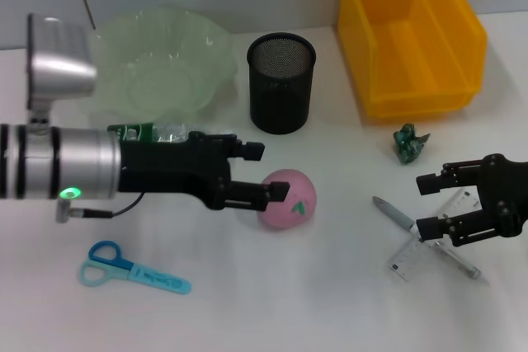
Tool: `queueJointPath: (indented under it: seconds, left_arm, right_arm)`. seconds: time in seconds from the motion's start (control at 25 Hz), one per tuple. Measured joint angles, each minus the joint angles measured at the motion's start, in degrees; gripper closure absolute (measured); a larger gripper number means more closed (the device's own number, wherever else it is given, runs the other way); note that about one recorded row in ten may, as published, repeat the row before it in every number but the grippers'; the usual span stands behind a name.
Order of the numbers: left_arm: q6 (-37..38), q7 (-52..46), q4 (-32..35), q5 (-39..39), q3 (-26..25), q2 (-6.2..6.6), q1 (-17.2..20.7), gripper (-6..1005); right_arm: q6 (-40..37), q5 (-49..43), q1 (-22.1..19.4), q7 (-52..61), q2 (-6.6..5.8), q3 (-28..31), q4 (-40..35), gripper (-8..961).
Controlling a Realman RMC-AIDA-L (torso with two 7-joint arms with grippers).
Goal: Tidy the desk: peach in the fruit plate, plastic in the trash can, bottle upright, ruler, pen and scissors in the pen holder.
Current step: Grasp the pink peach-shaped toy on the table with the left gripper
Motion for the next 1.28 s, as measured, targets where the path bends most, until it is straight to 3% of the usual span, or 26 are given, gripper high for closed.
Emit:
queueJointPath:
  seconds: [0.28, 0.72, 0.84, 1.28]
  left_arm:
    - [-9.7, 0.2, -0.6, -0.1, 8.5, -0.30, -3.1, 184]
    - [-18.4, -0.2, -1.6, -1.0, 17.1, -0.43, -4.4, 184]
    - [-22.5, -0.3, -2.9, -2.8, 21.7, -0.49, -4.9, 183]
    - [-25.8, -0.1, -3.2, -3.2, 25.9, -0.50, -4.9, 184]
  right_arm:
    - [0.2, -0.1, -0.3, 0.0, 0.00, 0.3, 0.0, 136]
    - [1.0, -0.1, -0.2, 0.0, 0.00, 0.2, 0.0, 137]
    - [1.0, -0.1, -0.1, 0.0, 0.00, 0.2, 0.0, 137]
    - [1.0, 0.0, 0.1, 0.2, 0.00, 0.1, 0.0, 138]
